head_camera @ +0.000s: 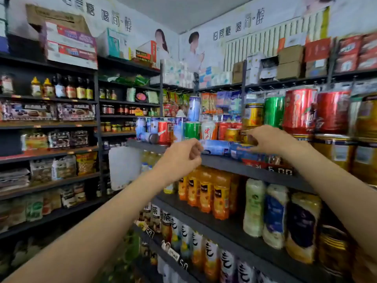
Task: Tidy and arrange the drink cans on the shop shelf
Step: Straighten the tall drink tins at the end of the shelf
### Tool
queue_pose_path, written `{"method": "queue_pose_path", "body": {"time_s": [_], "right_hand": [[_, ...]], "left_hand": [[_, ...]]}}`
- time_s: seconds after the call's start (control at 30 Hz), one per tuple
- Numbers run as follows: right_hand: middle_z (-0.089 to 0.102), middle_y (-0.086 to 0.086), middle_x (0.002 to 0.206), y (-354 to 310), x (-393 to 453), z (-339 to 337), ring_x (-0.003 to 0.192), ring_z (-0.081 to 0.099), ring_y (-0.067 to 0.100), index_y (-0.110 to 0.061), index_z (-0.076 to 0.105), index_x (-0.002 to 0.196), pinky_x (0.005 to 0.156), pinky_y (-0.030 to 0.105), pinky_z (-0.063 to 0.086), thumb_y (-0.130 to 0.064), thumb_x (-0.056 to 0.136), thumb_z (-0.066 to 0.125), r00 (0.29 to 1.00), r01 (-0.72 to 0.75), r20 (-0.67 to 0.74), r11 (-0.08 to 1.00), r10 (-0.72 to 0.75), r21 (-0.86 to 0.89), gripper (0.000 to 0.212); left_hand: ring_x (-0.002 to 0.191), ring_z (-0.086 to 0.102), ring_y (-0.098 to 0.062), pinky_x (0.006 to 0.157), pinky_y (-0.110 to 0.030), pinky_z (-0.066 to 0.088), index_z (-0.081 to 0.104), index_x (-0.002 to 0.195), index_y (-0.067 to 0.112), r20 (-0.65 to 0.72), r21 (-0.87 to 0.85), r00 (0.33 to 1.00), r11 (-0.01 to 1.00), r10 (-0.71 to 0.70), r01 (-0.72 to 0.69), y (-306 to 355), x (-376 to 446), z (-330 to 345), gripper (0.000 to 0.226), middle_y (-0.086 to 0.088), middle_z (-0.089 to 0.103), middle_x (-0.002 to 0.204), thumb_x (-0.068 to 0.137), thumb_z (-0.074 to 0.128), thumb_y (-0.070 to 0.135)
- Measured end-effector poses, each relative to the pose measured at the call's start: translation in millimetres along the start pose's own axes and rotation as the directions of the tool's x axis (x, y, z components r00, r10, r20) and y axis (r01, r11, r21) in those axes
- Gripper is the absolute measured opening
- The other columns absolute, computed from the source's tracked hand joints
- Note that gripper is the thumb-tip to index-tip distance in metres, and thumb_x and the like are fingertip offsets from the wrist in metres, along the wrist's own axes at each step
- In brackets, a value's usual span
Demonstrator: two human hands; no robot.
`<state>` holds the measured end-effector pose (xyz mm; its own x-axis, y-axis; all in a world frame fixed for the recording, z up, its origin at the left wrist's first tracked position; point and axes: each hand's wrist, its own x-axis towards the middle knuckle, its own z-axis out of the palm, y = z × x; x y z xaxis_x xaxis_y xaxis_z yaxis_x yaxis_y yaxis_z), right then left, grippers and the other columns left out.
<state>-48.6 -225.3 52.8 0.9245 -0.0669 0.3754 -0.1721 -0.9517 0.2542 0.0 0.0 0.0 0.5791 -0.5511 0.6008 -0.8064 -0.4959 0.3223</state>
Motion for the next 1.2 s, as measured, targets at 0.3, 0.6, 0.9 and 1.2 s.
{"method": "queue_pose_path", "body": {"time_s": [0.3, 0.6, 0.9, 1.2], "right_hand": [[0.052, 0.012, 0.129, -11, 44, 19, 0.113, 0.051, 0.027, -0.01, 0.043, 0.129, 0.087, 0.03, 0.041, -0.033, 0.078, 0.072, 0.926, -0.224, 0.276, 0.963, 0.258, -0.149, 0.063], [0.054, 0.002, 0.102, -22, 49, 9, 0.106, 0.038, 0.022, -0.019, 0.036, 0.114, 0.084, 0.035, 0.031, -0.042, 0.066, 0.077, 0.916, -0.327, 0.18, 0.928, 0.358, -0.179, 0.068], [0.057, -0.006, 0.102, -29, 26, -58, 0.088, 0.055, 0.007, -0.024, 0.045, 0.116, 0.069, 0.017, 0.044, -0.058, 0.063, 0.069, 0.825, -0.326, -0.259, 0.797, 0.503, 0.508, 0.067], [0.068, 0.007, 0.093, -34, 61, -9, 0.079, 0.062, 0.016, -0.009, 0.063, 0.093, 0.068, 0.028, 0.051, -0.038, 0.075, 0.073, 0.722, -0.42, -0.176, 0.627, 0.669, 0.656, 0.035]], "left_hand": [[0.11, 0.054, -0.023, 0.085, -0.029, 0.038, 0.053, 0.118, 0.014, 0.123, -0.024, 0.902, 0.91, 0.414, -0.414, -62, 108, 45, 0.033, -0.004, 0.06, 0.119, 0.086, 0.058, 0.018], [0.12, 0.043, -0.021, 0.095, -0.032, 0.032, 0.038, 0.133, 0.015, 0.137, 0.019, 0.722, 0.727, 0.678, -0.686, -45, 158, 101, 0.062, -0.002, 0.049, 0.131, 0.082, 0.064, 0.038], [0.093, 0.056, -0.014, 0.075, -0.027, 0.043, 0.051, 0.118, 0.016, -0.117, -0.419, 0.879, 0.78, 0.462, -0.465, -41, 177, 88, 0.057, 0.004, 0.06, 0.104, 0.072, 0.075, 0.039], [0.107, 0.057, -0.012, 0.089, -0.023, 0.046, 0.054, 0.119, 0.018, 0.234, -0.62, 0.852, 0.746, 0.469, -0.241, -42, 175, 80, 0.053, 0.0, 0.061, 0.12, 0.074, 0.073, 0.038]]}}
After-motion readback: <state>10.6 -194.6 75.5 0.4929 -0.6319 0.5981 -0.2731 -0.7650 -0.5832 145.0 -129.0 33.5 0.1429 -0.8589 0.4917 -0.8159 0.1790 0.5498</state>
